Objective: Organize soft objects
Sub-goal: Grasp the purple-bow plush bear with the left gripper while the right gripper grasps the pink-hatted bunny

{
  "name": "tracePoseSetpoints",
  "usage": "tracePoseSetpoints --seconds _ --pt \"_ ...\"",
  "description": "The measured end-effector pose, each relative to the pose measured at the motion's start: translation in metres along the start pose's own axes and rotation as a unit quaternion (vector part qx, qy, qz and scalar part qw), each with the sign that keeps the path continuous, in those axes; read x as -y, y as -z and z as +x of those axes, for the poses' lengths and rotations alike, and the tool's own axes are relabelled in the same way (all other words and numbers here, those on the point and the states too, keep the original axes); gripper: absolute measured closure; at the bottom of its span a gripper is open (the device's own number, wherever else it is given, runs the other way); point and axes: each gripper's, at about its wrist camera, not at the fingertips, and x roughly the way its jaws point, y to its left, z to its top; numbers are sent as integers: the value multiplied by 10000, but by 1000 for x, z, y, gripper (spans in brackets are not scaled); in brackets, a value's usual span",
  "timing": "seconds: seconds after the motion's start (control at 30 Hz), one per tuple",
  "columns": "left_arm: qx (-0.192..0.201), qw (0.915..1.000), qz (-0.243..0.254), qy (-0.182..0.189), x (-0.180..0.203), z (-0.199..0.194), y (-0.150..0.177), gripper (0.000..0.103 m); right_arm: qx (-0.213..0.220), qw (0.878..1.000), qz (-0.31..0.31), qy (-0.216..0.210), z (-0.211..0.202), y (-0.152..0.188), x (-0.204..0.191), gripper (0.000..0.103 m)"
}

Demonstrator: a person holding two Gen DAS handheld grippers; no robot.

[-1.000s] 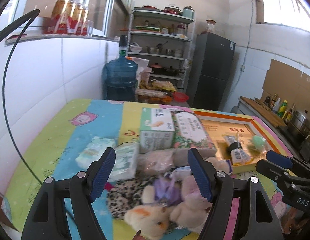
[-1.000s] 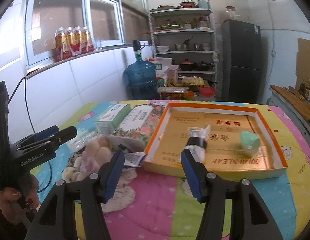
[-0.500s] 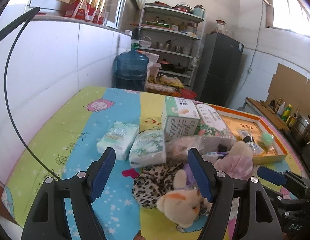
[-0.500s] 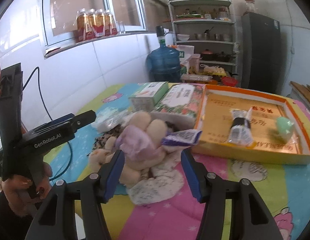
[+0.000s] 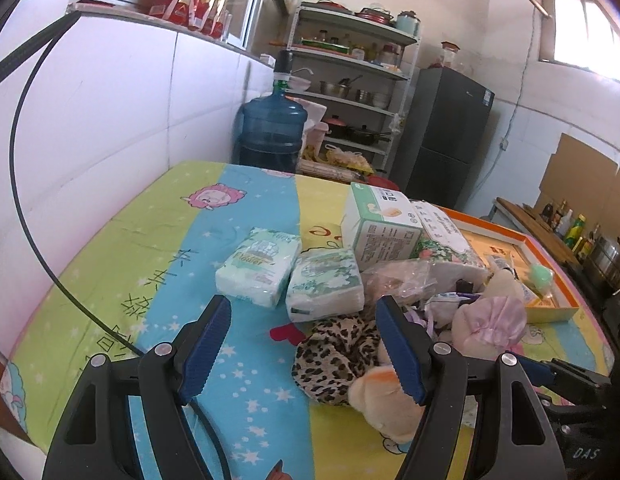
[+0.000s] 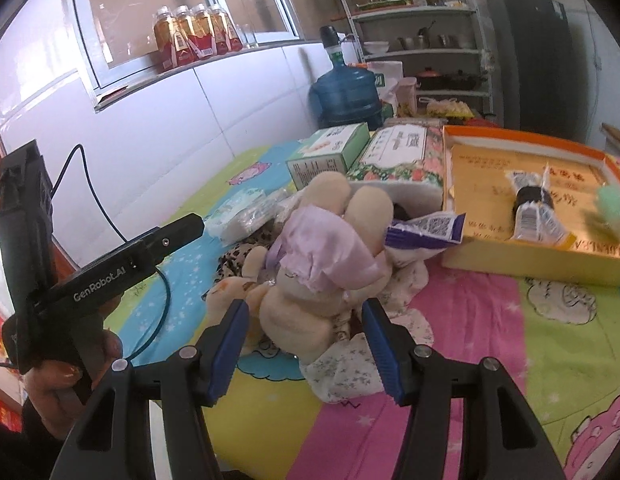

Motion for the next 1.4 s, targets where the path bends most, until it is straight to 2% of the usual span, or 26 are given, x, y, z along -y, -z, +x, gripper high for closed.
tracePoseSetpoints --seconds 0.47,0.7,0.73,0.77,0.8,0.93,1.07,1.27,1.4 --pt "-54 9999 -117 9 -17 7 5 27 -149 9971 678 -309 25 -11 9 45" --pt "-138 9997 -54 202 -17 11 9 27 -46 9958 816 -404 31 -16 11 45" --pt "-140 9996 -27 253 -16 10 10 27 -16 9956 833 -420 31 -16 12 47" --pt "-144 9995 -6 293 -15 10 10 27 10 9958 823 -407 30 -16 12 59" --pt "-147 9993 22 344 -14 10 11 27 33 9961 792 -384 30 -17 12 65" --pt "-153 9983 127 539 -6 7 13 27 85 9958 781 -466 26 -17 12 66" --pt "-150 9967 256 751 4 4 16 27 304 9958 706 -501 13 -18 10 66" --pt "-263 9913 499 1190 24 2 24 27 921 9921 707 -477 -20 -24 15 66" --pt "-440 9886 686 1263 40 9 33 27 1064 9906 750 -423 -32 -25 21 66"
